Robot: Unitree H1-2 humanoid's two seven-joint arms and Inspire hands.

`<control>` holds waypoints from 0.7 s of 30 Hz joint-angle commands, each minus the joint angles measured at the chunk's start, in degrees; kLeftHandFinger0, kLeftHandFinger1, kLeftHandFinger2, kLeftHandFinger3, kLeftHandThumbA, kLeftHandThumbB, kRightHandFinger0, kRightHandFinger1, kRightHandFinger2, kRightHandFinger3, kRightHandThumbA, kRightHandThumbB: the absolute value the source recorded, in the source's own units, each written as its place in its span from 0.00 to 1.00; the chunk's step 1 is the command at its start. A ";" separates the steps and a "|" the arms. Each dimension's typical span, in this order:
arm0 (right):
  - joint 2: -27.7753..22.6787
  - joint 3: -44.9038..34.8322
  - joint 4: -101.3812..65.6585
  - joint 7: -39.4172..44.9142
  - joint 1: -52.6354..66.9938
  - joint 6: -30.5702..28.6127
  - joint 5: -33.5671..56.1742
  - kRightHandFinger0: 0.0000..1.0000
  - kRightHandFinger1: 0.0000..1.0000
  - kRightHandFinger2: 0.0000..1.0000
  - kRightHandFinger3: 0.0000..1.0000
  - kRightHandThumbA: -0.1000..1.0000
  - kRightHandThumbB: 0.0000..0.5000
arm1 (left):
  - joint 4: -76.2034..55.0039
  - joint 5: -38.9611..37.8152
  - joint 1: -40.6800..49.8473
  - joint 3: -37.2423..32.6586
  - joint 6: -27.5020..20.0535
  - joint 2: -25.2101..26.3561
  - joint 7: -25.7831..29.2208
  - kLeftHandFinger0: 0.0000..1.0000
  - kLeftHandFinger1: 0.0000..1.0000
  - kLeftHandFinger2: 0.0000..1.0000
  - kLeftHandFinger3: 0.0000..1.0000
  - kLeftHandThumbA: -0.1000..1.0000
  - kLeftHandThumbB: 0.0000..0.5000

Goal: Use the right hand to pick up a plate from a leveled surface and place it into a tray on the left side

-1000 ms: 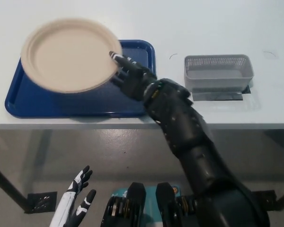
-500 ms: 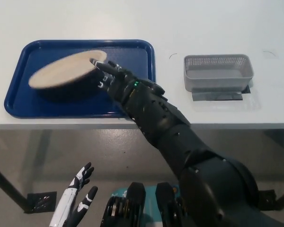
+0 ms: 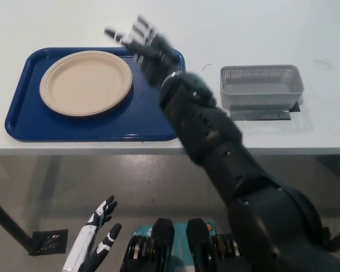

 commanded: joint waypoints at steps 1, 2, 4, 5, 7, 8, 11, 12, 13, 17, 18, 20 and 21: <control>-4.21 1.44 -18.09 0.76 -1.70 -0.50 -6.71 1.00 1.00 1.00 1.00 1.00 0.91 | -1.44 0.44 -0.81 -0.11 0.04 1.18 -0.39 1.00 1.00 1.00 1.00 0.92 0.12; -4.90 1.67 -21.00 -0.04 -1.37 0.15 -7.73 1.00 1.00 1.00 1.00 1.00 0.93 | -1.52 0.59 -0.78 -0.14 0.32 1.19 -0.40 1.00 1.00 1.00 1.00 0.93 0.12; -5.60 1.79 -26.56 -2.13 -0.66 2.08 -9.19 1.00 1.00 1.00 1.00 1.00 1.00 | -1.24 0.47 -0.72 -0.23 -0.13 1.20 -0.47 1.00 1.00 1.00 1.00 0.94 0.11; -6.99 3.48 -30.11 -1.53 0.23 2.74 -11.82 1.00 1.00 1.00 1.00 1.00 1.00 | -1.64 0.75 -0.62 -0.35 0.72 1.16 -0.58 1.00 1.00 1.00 1.00 0.95 0.12; -8.12 4.18 -38.45 -2.67 2.28 6.31 -13.44 1.00 1.00 1.00 1.00 1.00 1.00 | -1.37 0.30 -0.62 -0.29 0.10 1.08 -0.56 1.00 1.00 1.00 1.00 0.91 0.06; -8.29 4.17 -41.71 -2.32 3.43 5.70 -13.66 1.00 1.00 1.00 1.00 1.00 0.97 | -1.34 0.32 -0.64 -0.30 0.11 1.09 -0.57 1.00 1.00 1.00 1.00 0.91 0.06; -9.66 5.40 -59.30 -1.65 10.49 10.49 -13.77 1.00 1.00 1.00 1.00 1.00 0.77 | -1.53 0.52 -0.21 -0.75 -0.06 0.80 -0.68 1.00 1.00 1.00 1.00 0.90 0.02; -10.26 6.08 -64.11 -0.77 12.67 11.22 -13.63 1.00 1.00 1.00 1.00 1.00 0.77 | -1.49 0.41 -0.27 -0.69 -0.26 0.87 -0.69 1.00 1.00 1.00 1.00 0.90 0.01; -10.89 6.82 -69.62 0.09 15.33 11.91 -13.45 1.00 1.00 1.00 1.00 1.00 0.82 | -1.29 0.43 -0.39 -0.62 -0.59 1.01 -0.64 1.00 1.00 1.00 1.00 0.90 0.01; -13.91 9.90 -87.15 2.59 24.43 13.77 -15.79 1.00 1.00 1.00 1.00 1.00 0.90 | -0.25 0.28 -0.97 -0.50 -1.28 1.04 -0.49 1.00 1.00 1.00 1.00 0.89 0.01; -15.25 10.61 -91.50 5.02 28.08 10.65 -17.16 1.00 1.00 1.00 1.00 1.00 0.85 | -0.40 0.61 -0.95 -0.60 -1.18 1.00 -0.42 1.00 1.00 1.00 1.00 0.89 0.01; -16.74 11.18 -97.69 7.61 33.90 6.42 -20.76 1.00 1.00 1.00 1.00 1.00 0.85 | -0.04 0.70 -1.24 -0.58 -1.65 0.89 -0.21 1.00 1.00 1.00 1.00 0.89 0.00; -17.58 11.43 -100.21 8.87 36.17 5.29 -21.30 1.00 1.00 1.00 1.00 1.00 0.86 | 0.16 0.43 -1.14 -0.57 -2.02 0.82 -0.22 1.00 1.00 1.00 1.00 0.90 0.01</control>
